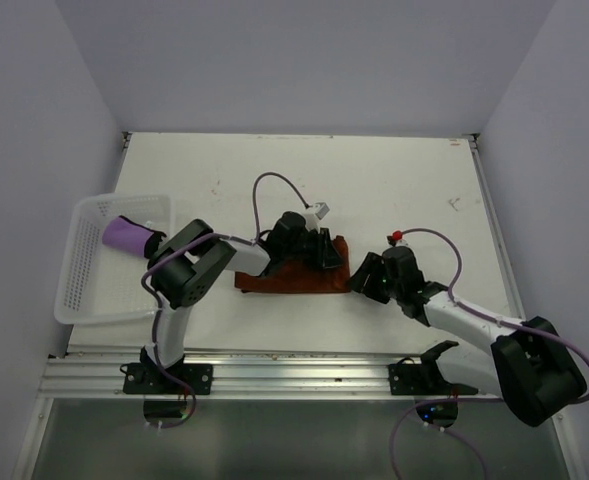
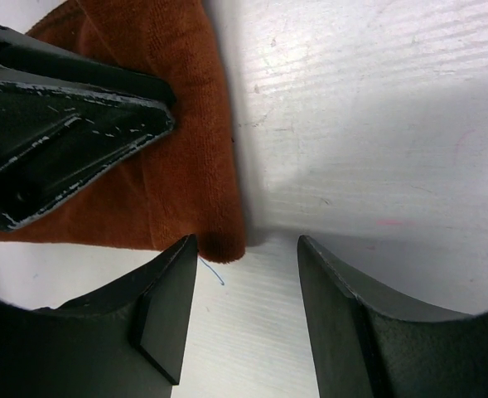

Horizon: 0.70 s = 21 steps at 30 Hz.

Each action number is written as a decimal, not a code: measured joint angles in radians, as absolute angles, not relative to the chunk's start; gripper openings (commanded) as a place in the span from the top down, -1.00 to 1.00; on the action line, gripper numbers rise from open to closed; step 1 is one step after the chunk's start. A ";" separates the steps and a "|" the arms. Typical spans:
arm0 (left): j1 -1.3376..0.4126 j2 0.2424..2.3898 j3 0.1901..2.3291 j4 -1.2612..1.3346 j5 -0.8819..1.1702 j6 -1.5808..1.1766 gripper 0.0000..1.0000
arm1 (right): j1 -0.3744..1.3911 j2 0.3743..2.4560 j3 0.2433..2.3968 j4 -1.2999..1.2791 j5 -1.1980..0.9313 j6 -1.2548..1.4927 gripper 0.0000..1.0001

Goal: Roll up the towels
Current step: Roll the towel

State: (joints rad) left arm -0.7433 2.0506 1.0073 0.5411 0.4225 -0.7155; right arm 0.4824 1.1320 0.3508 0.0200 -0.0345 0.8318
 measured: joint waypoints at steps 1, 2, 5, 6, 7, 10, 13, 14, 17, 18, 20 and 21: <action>-0.746 2.049 1.004 0.543 0.421 -0.716 0.38 | 0.480 1.140 0.351 0.031 -0.045 0.838 -0.12; -0.747 2.047 1.001 0.546 0.418 -0.716 0.38 | 0.480 1.149 0.351 0.045 -0.053 0.843 -0.12; -0.751 2.043 0.997 0.546 0.411 -0.715 0.38 | 0.479 1.179 0.351 0.087 -0.082 0.858 -0.11; -0.752 2.042 0.995 0.546 0.409 -0.716 0.38 | 0.479 1.188 0.351 0.101 -0.093 0.862 -0.11; -0.753 2.041 0.994 0.546 0.406 -0.716 0.38 | 0.479 1.200 0.351 0.117 -0.102 0.868 -0.11; -0.755 2.040 0.994 0.545 0.401 -0.715 0.37 | 0.479 1.222 0.351 0.150 -0.122 0.877 -0.10; -0.757 2.037 0.990 0.546 0.396 -0.715 0.38 | 0.479 1.230 0.347 0.167 -0.127 0.884 -0.08; -0.758 2.035 0.987 0.546 0.394 -0.715 0.38 | 0.480 1.233 0.343 0.181 -0.129 0.889 -0.08; -0.762 2.030 0.983 0.546 0.388 -0.715 0.38 | 0.491 1.247 0.337 0.212 -0.131 0.898 -0.08; -0.762 2.030 0.982 0.546 0.388 -0.715 0.38 | 0.498 1.254 0.337 0.224 -0.131 0.901 -0.08; -0.762 2.030 0.980 0.549 0.387 -0.717 0.38 | 0.508 1.266 0.336 0.246 -0.131 0.902 -0.06; -0.762 2.029 0.978 0.551 0.387 -0.717 0.38 | 0.511 1.276 0.336 0.258 -0.131 0.906 -0.04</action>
